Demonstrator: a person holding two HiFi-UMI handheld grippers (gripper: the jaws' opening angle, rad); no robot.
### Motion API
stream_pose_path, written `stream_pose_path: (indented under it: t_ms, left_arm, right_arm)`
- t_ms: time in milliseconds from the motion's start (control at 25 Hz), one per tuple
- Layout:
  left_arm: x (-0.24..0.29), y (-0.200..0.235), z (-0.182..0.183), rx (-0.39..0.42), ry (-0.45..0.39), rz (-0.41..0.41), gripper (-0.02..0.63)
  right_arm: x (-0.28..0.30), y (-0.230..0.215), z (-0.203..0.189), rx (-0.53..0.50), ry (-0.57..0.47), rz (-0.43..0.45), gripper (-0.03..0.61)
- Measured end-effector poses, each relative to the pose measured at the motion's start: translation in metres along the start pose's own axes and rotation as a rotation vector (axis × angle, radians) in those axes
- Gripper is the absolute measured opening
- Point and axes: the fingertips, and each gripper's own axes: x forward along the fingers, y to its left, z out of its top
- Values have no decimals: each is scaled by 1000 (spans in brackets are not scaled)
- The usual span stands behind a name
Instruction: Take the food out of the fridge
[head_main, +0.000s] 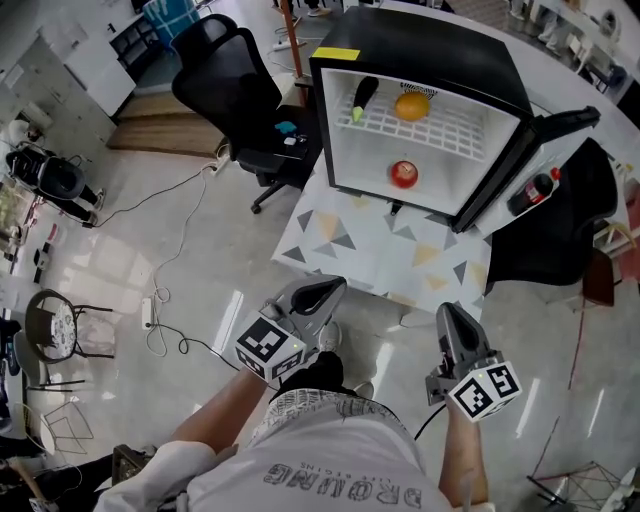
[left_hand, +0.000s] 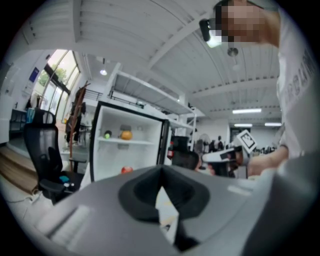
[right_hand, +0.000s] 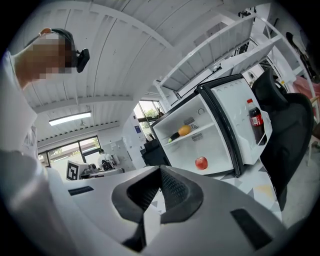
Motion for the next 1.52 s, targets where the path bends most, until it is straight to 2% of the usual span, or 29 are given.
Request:
stream_pose_path:
  t_ms: [360,680,960,1520]
  left_arm:
    - [16,58,6,-13,7,-4,6]
    - [35,95,12,-15,16,-47,6]
    - [45,125,20,-10,16,-84,6]
    - [54,166,34,13,1,-118,6]
  right_arm:
    - [57,-8,7,4,19,-14,-12]
    - [94,-11,17,3,21,-52,-12]
    - [122,-10,26,3,10,-86,-12]
    - [171,-1,34,-1,-13,-90,-12]
